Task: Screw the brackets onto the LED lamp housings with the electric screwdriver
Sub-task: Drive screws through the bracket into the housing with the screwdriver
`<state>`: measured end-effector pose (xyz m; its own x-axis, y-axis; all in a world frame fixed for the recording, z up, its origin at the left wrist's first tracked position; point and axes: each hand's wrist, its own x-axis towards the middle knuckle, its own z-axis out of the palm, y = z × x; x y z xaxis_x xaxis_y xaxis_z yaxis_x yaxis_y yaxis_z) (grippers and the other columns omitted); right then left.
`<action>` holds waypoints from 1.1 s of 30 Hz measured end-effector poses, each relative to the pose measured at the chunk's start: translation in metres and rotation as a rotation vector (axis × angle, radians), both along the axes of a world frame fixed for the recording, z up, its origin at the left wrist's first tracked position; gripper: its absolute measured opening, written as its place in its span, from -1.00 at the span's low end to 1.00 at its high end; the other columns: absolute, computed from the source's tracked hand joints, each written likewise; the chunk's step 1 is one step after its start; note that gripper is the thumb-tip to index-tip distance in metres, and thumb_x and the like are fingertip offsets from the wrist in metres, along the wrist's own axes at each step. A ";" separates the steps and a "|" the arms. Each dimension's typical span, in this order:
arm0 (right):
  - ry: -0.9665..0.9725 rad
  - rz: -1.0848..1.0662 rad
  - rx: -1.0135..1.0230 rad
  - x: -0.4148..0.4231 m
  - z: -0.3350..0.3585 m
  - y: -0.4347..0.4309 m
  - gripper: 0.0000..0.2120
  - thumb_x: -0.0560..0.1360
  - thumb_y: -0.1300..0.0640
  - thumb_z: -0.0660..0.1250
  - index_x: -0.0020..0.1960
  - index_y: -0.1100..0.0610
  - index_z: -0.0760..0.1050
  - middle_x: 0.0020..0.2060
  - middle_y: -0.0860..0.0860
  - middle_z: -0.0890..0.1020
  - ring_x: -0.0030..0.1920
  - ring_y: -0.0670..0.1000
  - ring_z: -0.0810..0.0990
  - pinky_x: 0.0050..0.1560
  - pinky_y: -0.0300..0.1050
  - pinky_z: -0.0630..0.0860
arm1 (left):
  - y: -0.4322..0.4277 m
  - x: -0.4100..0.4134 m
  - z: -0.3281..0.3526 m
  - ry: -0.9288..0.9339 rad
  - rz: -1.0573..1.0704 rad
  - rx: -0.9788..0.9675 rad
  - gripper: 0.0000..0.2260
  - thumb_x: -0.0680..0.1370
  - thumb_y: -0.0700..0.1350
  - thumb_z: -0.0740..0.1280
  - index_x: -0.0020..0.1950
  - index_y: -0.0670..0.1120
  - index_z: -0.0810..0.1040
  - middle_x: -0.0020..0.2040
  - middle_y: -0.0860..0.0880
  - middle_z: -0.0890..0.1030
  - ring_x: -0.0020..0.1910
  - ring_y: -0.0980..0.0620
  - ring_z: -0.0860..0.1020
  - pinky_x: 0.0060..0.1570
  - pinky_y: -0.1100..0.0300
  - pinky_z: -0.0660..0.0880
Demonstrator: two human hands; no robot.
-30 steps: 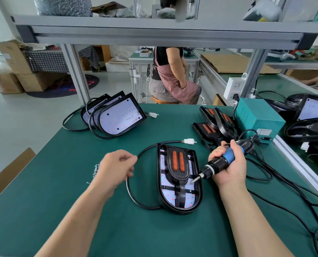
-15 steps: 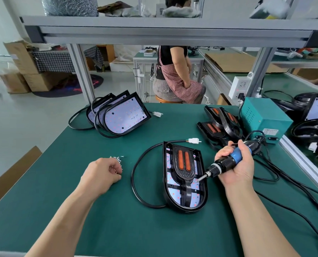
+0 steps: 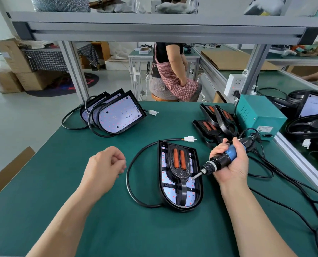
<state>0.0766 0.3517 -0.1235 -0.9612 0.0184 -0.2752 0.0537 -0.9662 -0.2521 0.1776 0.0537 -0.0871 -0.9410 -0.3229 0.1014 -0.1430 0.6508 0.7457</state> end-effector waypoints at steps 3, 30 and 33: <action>-0.005 0.002 -0.024 -0.001 0.000 0.001 -0.80 0.54 0.07 0.41 -0.02 0.16 0.45 -0.31 -0.05 0.45 -0.40 -0.13 0.47 -0.41 -0.30 0.51 | 0.030 0.001 0.013 0.054 -0.098 0.145 -0.82 0.46 -0.30 0.40 -0.22 -0.02 0.64 -0.32 -0.03 0.68 -0.33 0.01 0.64 -0.21 0.14 0.62; -0.014 -0.050 -0.110 -0.005 0.000 0.009 -0.81 0.57 0.07 0.39 -0.04 0.17 0.45 -0.36 -0.03 0.47 -0.48 -0.09 0.49 -0.45 -0.27 0.51 | 0.142 0.005 -0.001 0.198 -0.286 0.013 -0.66 0.48 -0.26 0.43 0.13 0.13 0.64 -0.17 0.26 0.63 -0.09 0.15 0.49 0.12 0.56 0.15; -0.014 -0.052 -0.111 -0.004 0.000 0.009 -0.81 0.57 0.07 0.39 -0.04 0.17 0.46 -0.35 -0.03 0.48 -0.48 -0.09 0.49 -0.45 -0.26 0.51 | 0.143 0.006 -0.002 0.193 -0.278 0.012 -0.66 0.49 -0.25 0.42 0.13 0.14 0.63 -0.16 0.28 0.63 -0.12 0.15 0.49 0.12 0.56 0.15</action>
